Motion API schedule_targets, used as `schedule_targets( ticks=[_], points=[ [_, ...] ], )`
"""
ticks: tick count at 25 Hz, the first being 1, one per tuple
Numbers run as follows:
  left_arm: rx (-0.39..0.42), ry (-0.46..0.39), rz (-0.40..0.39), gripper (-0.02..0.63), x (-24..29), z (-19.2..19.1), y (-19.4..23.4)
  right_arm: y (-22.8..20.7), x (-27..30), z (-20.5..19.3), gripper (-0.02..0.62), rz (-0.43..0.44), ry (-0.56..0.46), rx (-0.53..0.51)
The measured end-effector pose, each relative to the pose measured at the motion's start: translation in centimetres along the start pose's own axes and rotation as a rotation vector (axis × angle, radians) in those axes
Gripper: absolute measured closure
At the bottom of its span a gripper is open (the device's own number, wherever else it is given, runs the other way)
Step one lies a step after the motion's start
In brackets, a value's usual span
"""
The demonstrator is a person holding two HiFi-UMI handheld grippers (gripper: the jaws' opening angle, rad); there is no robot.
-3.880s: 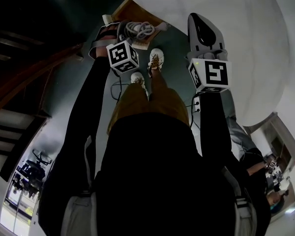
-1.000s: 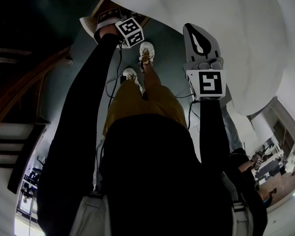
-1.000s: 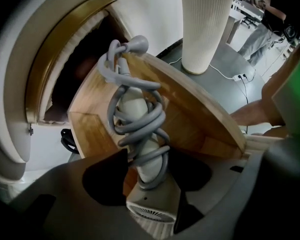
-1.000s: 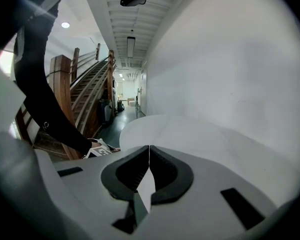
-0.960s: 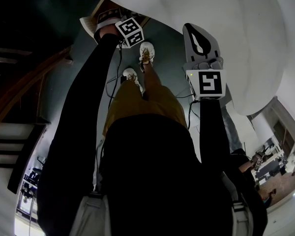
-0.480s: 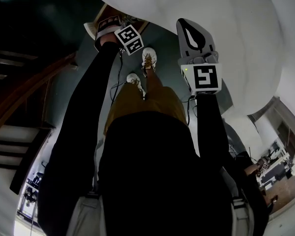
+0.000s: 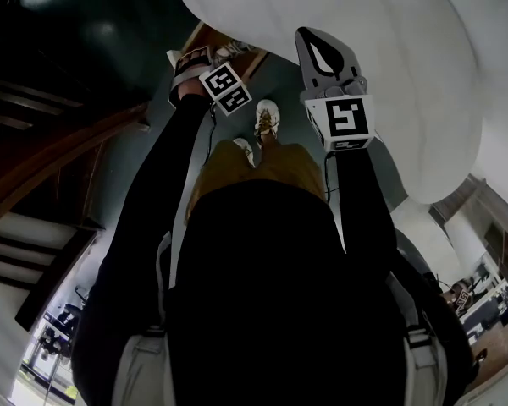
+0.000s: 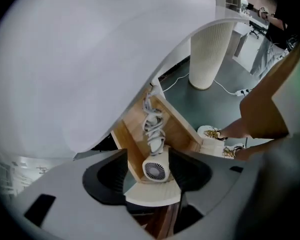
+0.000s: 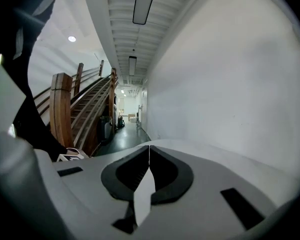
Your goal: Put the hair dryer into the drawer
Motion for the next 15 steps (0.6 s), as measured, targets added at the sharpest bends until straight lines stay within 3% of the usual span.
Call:
schedule_targets(
  ticks=[4,7,12,15],
  points=[
    [0.006,-0.056,0.073,0.336,-3.1,0.2,1.2,-0.2,0.0,1.4,0.569,-0.005,-0.025,-0.03],
    [-0.038,-0.09,0.132,0.336,-5.0,0.2,2.1,-0.5,0.0,2.7,0.569,-0.041,-0.065,0.019],
    [-0.148,-0.189,0.344,0.337,-9.3,0.3,4.4,-0.2,0.4,5.2,0.569,-0.057,-0.13,0.04],
    [-0.195,-0.251,0.41,0.337,-11.7,0.2,5.8,-0.2,0.6,6.5,0.569,-0.058,-0.162,0.039]
  ],
)
Point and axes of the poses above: the fingertips, and each gripper's own axes: x forward along the fingers, y to its left, z out of its top, the point moved 7 cm from there along -x, backward along the fingers, and after that the axes turned 9 degrees about -y, right-handed, at the moved point
